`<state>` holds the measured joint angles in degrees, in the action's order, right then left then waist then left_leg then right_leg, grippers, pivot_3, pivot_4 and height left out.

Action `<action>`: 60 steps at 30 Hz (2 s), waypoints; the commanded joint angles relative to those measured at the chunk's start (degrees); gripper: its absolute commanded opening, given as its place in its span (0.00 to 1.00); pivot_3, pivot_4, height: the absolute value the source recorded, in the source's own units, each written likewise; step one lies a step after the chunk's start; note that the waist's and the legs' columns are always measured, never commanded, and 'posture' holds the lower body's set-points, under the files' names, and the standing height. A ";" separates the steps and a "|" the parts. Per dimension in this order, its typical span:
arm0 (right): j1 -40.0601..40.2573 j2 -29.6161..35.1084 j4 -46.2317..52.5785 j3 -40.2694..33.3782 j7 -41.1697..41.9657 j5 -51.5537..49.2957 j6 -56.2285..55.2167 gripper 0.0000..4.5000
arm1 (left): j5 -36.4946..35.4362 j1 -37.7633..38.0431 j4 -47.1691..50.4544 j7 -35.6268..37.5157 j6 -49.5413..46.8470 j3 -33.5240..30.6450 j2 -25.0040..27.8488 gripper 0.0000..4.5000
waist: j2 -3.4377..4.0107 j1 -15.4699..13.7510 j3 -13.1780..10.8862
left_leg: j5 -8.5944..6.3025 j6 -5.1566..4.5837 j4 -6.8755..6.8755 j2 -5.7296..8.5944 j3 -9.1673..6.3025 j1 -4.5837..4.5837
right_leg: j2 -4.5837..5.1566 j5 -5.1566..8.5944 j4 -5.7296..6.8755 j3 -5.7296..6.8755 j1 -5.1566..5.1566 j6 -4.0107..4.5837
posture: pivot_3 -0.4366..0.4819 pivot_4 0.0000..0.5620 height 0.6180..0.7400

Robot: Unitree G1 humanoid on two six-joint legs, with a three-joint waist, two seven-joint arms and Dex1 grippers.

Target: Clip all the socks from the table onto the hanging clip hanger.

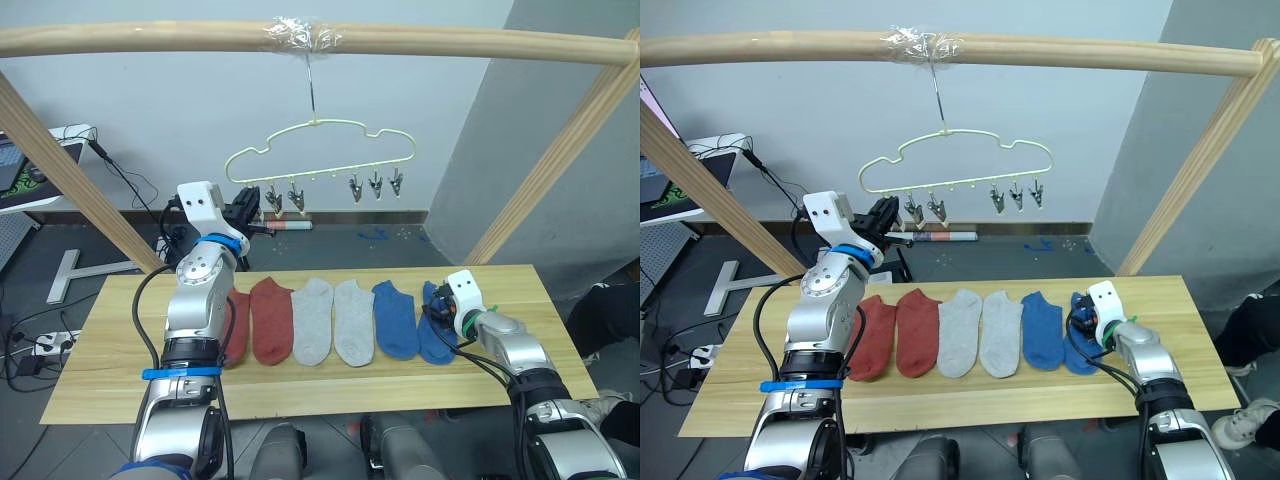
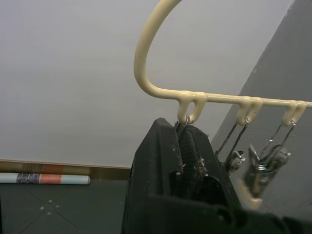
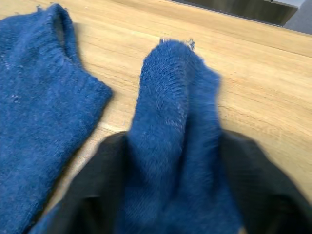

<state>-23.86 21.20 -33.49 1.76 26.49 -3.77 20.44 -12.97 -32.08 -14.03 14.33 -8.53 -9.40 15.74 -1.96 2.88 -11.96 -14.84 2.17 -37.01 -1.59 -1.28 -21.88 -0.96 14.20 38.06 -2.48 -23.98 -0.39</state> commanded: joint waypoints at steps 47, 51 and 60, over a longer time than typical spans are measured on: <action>-11.80 -19.05 17.71 22.53 3.23 13.56 -16.96 0.00 | -31.11 6.23 22.07 -1.67 -35.50 -9.20 -0.87 0.00 | 0.10 -1.15 -0.14 | 0.04 0.10 0.07 -0.05 -0.32 -0.06 | 0.06 0.00 -0.02 0.04 -0.12 0.01 | 0.55 0.40 1.00; -12.99 -20.73 16.31 21.27 2.30 12.76 -16.58 0.00 | -31.69 6.41 22.91 -2.14 -35.92 -9.00 -1.28 0.00 | 0.10 -1.16 -0.16 | 0.03 0.10 0.07 -0.05 -0.34 -0.06 | 0.07 0.00 -0.03 0.05 -0.11 0.01 | 0.55 0.40 1.00; -14.33 -21.22 15.37 20.64 1.98 12.79 -16.88 0.00 | -31.78 7.63 23.73 -2.15 -35.52 -9.19 -1.54 0.00 | 0.12 -1.16 -0.29 | 0.03 0.10 0.08 -0.06 -0.39 -0.07 | 0.07 0.00 -0.03 0.08 -0.12 0.01 | 0.55 0.41 1.00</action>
<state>-37.09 0.74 -18.81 23.54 28.70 9.73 4.62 -44.30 -25.23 8.54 12.31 -44.46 -18.19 14.23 -1.84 1.71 -12.25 -14.81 2.27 -36.92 -1.65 -1.67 -21.95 -0.89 14.20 38.03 -2.40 -24.10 -0.38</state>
